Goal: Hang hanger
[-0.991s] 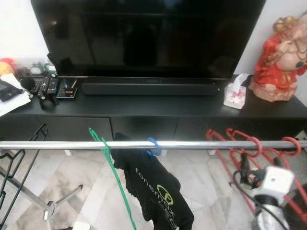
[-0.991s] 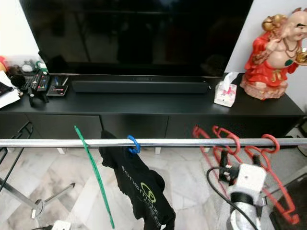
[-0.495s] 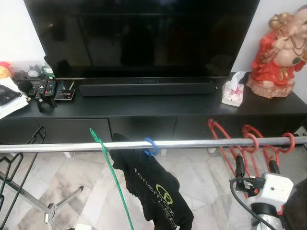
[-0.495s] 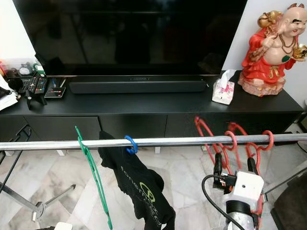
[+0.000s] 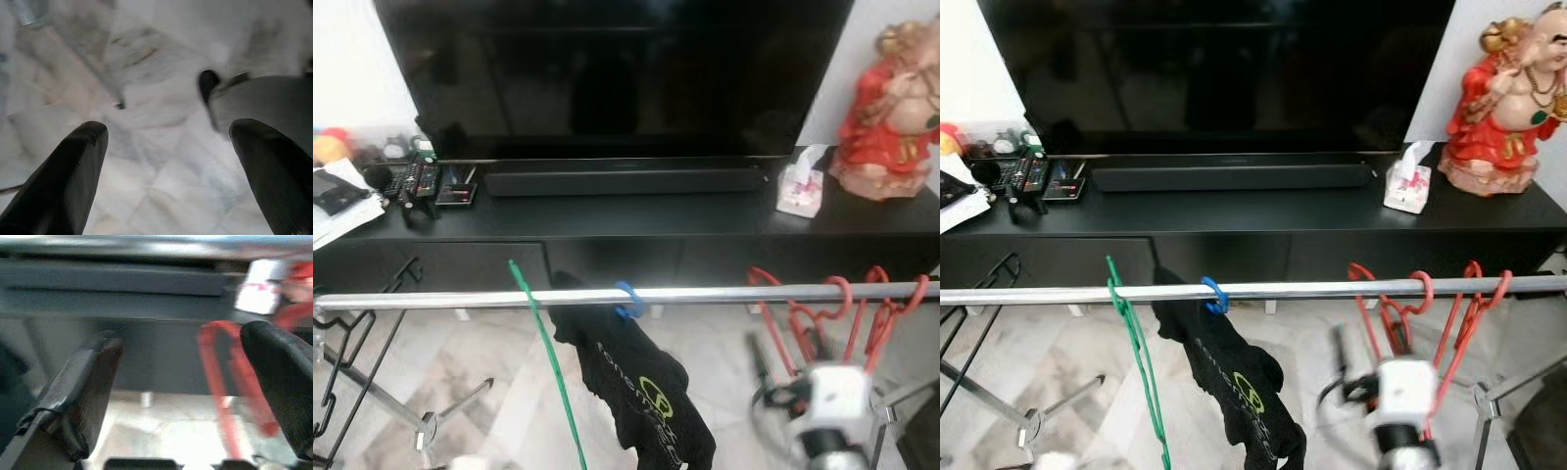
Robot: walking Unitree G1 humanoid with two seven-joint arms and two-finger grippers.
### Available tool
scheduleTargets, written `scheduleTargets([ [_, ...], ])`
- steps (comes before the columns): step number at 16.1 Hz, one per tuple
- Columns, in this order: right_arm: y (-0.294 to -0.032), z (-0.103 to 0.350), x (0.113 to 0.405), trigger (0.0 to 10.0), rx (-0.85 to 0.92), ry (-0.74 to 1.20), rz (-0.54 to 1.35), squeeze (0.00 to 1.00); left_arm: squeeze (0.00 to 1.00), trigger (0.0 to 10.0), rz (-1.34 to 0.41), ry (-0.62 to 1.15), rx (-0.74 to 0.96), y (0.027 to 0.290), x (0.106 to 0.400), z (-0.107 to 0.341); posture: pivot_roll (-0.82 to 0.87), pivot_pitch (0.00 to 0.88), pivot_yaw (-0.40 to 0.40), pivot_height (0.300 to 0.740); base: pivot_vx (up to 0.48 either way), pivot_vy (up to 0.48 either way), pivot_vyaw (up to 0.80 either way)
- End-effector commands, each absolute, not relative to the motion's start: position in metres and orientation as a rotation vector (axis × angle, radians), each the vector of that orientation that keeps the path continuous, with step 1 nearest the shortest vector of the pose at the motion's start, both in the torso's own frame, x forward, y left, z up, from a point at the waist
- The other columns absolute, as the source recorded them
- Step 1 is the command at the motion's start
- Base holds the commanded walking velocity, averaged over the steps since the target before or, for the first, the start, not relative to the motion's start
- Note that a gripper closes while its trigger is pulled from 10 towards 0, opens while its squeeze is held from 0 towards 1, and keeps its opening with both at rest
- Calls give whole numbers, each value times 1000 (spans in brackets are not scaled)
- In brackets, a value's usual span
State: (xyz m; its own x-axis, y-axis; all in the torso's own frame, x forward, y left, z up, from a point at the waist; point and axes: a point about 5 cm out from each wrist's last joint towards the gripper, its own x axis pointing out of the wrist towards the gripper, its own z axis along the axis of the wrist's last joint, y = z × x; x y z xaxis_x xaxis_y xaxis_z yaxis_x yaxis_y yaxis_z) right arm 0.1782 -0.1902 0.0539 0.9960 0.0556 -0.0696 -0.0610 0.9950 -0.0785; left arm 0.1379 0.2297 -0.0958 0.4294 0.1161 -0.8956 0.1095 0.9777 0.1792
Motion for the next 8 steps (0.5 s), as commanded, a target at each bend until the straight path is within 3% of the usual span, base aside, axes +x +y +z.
scheduleTargets([
  [1,-191,55,174,10000,-85,83,104,0,0,10000,2,1150,248,229,137,-97,-173,0,-3,740,0,0,0],
  [4,-193,43,169,10000,-58,178,195,0,0,10000,-5,1162,258,228,134,-98,-172,0,-6,740,0,0,0],
  [8,-205,7,190,10000,-15,286,87,0,0,10000,22,1190,261,244,116,-99,-132,0,-20,740,0,0,0],
])
